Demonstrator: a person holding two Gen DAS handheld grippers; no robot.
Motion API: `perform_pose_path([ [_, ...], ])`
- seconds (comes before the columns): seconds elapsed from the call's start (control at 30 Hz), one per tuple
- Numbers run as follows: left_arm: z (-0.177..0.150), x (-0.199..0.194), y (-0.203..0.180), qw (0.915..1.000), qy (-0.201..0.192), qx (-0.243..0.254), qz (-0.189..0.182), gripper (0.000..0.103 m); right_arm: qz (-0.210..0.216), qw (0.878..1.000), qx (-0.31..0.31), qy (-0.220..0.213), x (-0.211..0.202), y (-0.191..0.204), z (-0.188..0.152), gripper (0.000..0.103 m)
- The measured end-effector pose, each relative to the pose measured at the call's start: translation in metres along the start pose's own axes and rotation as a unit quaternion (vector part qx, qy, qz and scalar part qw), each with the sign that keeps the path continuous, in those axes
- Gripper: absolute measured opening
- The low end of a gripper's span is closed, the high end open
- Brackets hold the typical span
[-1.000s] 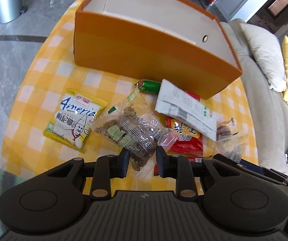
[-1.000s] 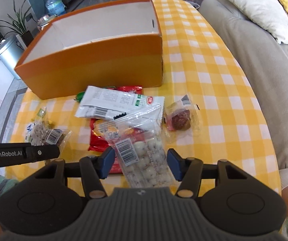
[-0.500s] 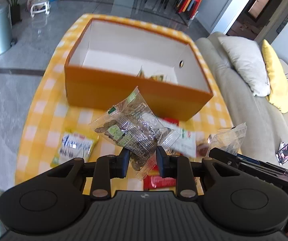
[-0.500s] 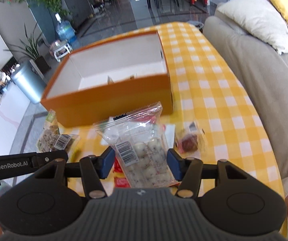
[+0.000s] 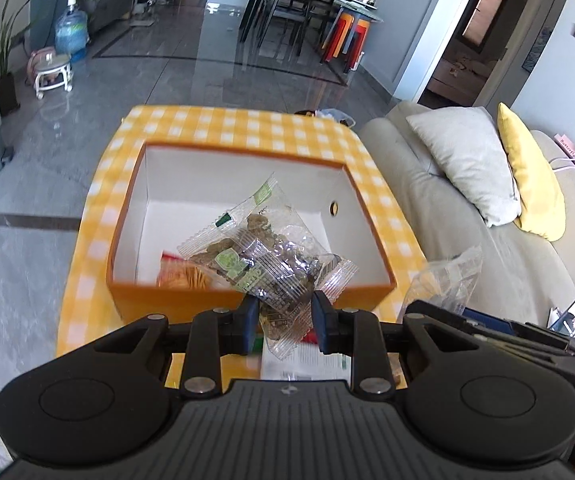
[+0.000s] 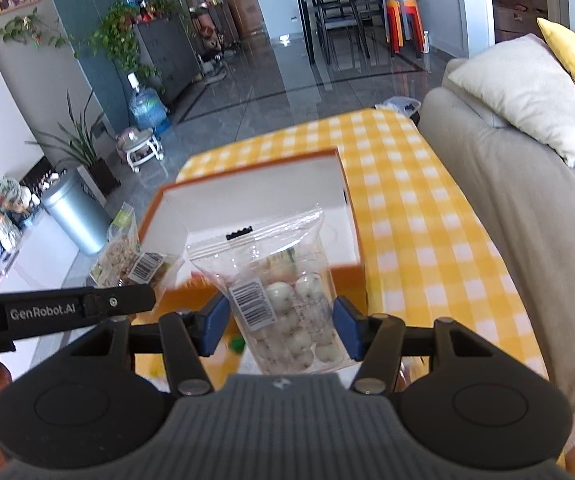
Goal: Organize snacks
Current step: 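Carry both clear bags into the orange box and open both tools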
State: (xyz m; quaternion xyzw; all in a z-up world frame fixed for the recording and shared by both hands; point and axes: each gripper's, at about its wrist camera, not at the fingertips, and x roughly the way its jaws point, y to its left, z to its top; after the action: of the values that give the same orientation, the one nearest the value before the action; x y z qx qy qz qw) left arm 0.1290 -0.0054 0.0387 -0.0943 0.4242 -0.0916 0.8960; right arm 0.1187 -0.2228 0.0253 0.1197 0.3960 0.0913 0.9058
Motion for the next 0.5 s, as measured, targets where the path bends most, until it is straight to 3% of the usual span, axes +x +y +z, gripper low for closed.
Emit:
perform_pose_path([
  [0.27,0.039,0.017,0.006,0.9999,-0.001,0.014,0.003,0.031,0.019,1.0,-0.011,-0.02,0.023,0.014,0.045,0.055],
  [0.5,0.059,0.054,0.022,0.9994,0.03,0.014,0.006,0.031,0.037,0.999,0.003,0.0,0.067,0.008,0.078,0.055],
])
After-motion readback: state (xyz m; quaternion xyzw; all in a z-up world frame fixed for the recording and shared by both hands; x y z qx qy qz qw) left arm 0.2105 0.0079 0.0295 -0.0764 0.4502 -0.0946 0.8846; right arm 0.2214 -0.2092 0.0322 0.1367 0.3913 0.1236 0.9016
